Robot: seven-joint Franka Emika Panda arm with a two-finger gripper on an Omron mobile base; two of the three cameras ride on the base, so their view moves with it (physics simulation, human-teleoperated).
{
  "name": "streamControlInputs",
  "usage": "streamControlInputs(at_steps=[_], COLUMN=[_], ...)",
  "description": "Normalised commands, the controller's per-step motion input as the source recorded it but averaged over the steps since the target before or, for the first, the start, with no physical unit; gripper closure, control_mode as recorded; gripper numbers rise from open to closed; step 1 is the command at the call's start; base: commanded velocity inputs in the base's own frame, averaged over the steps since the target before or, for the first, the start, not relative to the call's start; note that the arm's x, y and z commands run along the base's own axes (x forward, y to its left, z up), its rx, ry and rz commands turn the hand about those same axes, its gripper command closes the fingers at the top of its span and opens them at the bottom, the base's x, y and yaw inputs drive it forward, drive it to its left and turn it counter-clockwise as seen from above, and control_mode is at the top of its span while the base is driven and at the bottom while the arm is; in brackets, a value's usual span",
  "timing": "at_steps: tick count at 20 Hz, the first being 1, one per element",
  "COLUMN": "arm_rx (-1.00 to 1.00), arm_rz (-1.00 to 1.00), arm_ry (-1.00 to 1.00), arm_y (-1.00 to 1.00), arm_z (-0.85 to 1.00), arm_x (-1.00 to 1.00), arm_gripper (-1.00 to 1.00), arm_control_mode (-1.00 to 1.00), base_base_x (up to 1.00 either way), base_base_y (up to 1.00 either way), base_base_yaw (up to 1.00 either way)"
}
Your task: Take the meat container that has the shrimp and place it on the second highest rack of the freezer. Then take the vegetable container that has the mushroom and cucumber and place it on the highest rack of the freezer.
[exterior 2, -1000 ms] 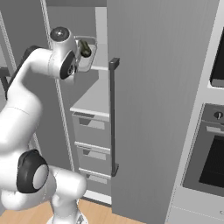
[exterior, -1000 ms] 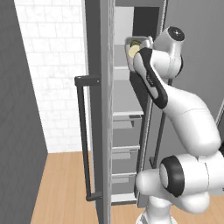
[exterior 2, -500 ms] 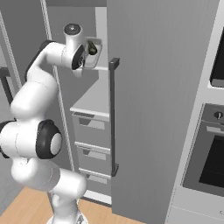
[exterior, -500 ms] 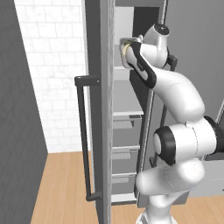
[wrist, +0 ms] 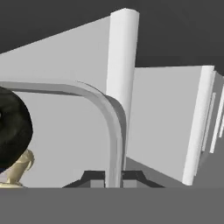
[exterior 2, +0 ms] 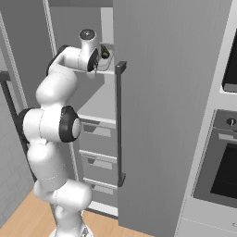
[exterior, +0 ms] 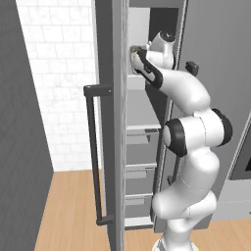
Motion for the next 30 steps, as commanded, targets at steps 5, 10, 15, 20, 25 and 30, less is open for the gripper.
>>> streamControlInputs(at_steps=[5, 10, 15, 20, 25, 30], arm_rx=[0.00, 0.00, 0.00, 0.00, -0.07, 0.00], arm_rz=[-0.06, -0.08, -0.03, -0.01, -0.07, 0.00], arm_ry=[-0.03, -0.10, -0.27, -0.23, 0.03, 0.02], arm_y=[0.00, 0.05, 0.01, 0.00, 0.00, -0.10], arm_z=[0.00, -0.11, -0.06, -0.05, -0.72, 0.00], arm_x=[0.56, 0.75, -0.23, -1.00, -0.77, -1.00], arm_gripper=[-1.00, -1.00, -1.00, -1.00, -1.00, -1.00], arm_control_mode=[-1.00, -1.00, -1.00, -1.00, -1.00, -1.00], base_base_x=[0.00, 0.00, 0.00, 0.00, 0.00, 0.00], base_base_y=[0.00, 0.00, 0.00, 0.00, 0.00, 0.00], base_base_yaw=[0.00, 0.00, 0.00, 0.00, 0.00, 0.00])
